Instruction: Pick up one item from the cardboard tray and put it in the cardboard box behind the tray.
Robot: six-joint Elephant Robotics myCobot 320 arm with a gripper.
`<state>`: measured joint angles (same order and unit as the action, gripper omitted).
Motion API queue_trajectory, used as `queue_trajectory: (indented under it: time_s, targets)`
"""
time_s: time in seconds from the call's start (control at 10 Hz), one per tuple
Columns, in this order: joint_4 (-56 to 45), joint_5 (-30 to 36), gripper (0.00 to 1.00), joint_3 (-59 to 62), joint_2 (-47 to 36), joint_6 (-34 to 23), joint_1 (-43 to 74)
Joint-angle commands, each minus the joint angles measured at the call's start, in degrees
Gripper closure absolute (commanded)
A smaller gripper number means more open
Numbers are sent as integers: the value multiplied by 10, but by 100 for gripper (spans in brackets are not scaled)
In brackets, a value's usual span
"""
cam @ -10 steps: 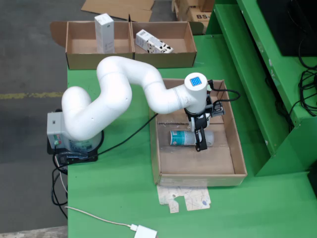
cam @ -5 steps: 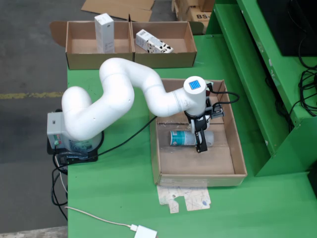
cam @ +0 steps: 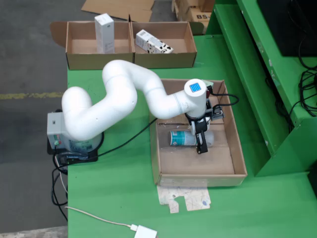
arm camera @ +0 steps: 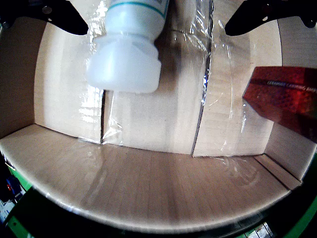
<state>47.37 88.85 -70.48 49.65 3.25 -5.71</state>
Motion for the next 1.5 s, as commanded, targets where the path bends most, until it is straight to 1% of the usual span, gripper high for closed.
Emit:
queue_trajectory:
  time_s: [0.0,0.2,0.3,1.4]
  targets:
    - [-82,-7,0,233,99,-7,-13]
    - [-82,-7,0,233,99,-7,-13]
    - [-85,-13,0,245,100,2,-17]
    - [-85,-13,0,245,100,2,-17]
